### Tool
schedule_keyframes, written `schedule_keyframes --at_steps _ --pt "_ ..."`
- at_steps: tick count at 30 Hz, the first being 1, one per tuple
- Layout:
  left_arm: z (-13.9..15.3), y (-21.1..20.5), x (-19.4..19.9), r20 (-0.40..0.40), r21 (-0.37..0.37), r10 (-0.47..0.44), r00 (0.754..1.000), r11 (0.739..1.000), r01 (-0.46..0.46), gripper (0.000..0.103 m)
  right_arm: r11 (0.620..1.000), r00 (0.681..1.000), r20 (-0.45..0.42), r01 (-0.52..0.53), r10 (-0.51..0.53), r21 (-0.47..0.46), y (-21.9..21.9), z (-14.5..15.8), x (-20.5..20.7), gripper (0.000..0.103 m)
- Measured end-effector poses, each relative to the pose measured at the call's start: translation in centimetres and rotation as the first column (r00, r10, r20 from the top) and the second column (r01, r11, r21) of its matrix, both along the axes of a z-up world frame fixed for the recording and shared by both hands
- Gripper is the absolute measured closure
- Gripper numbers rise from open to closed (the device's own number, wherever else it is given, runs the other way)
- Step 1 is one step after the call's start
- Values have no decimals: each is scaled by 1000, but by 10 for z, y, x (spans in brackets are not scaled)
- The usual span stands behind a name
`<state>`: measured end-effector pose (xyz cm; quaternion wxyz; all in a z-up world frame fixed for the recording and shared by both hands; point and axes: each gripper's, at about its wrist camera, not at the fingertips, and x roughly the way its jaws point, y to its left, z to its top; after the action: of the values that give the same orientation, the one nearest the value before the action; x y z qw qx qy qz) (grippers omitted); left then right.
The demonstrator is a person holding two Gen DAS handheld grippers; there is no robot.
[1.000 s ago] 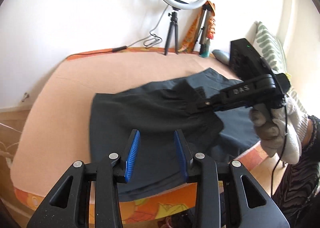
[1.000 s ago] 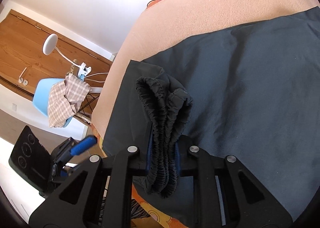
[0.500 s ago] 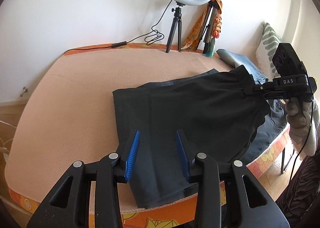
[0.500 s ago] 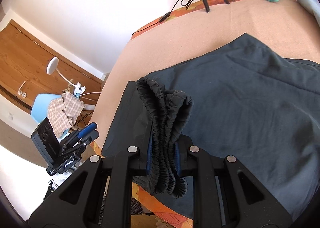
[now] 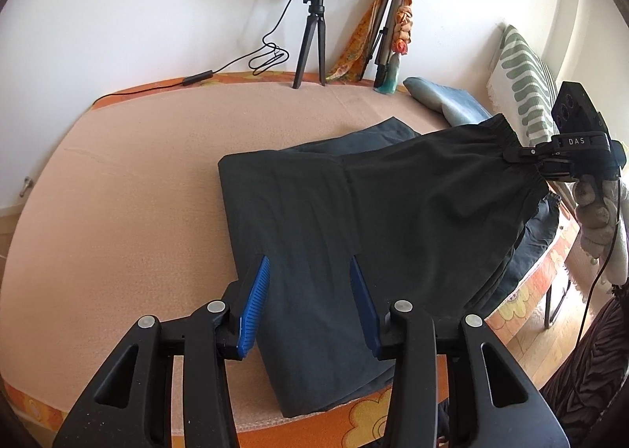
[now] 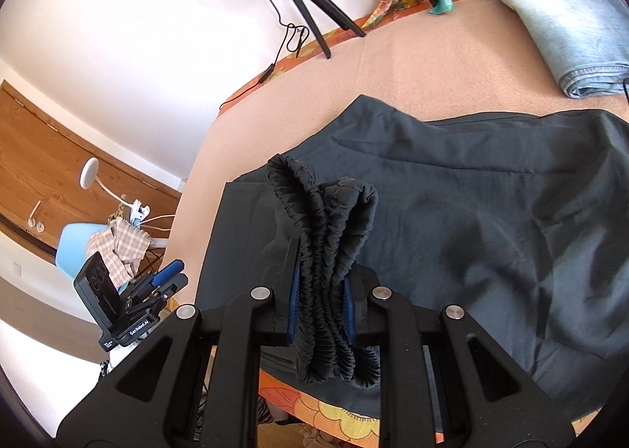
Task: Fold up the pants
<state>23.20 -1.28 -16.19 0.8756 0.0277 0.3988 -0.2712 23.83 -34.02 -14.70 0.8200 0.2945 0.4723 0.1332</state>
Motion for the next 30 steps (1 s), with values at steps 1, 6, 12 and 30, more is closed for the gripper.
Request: schedule_keyframes --at_steps 1,6,12,30 --pt "-1 -3 0 -1 4 -4 1000 1000 4 60 1000 1000 -1 16 -16 4 -9 0 -2 84" --pt "-4 -13 1 -27 -4 -14 1000 1000 14 57 996 996 -6 86 -86 11 -47 3 -15 84" --pt "-11 -24 3 -71 -11 -25 997 1000 24 52 985 985 -17 173 -173 15 -89 4 -30 84" --pt "-27 -46 4 -199 -92 -59 978 995 42 51 910 906 -104 414 -410 17 -193 -33 -71 84"
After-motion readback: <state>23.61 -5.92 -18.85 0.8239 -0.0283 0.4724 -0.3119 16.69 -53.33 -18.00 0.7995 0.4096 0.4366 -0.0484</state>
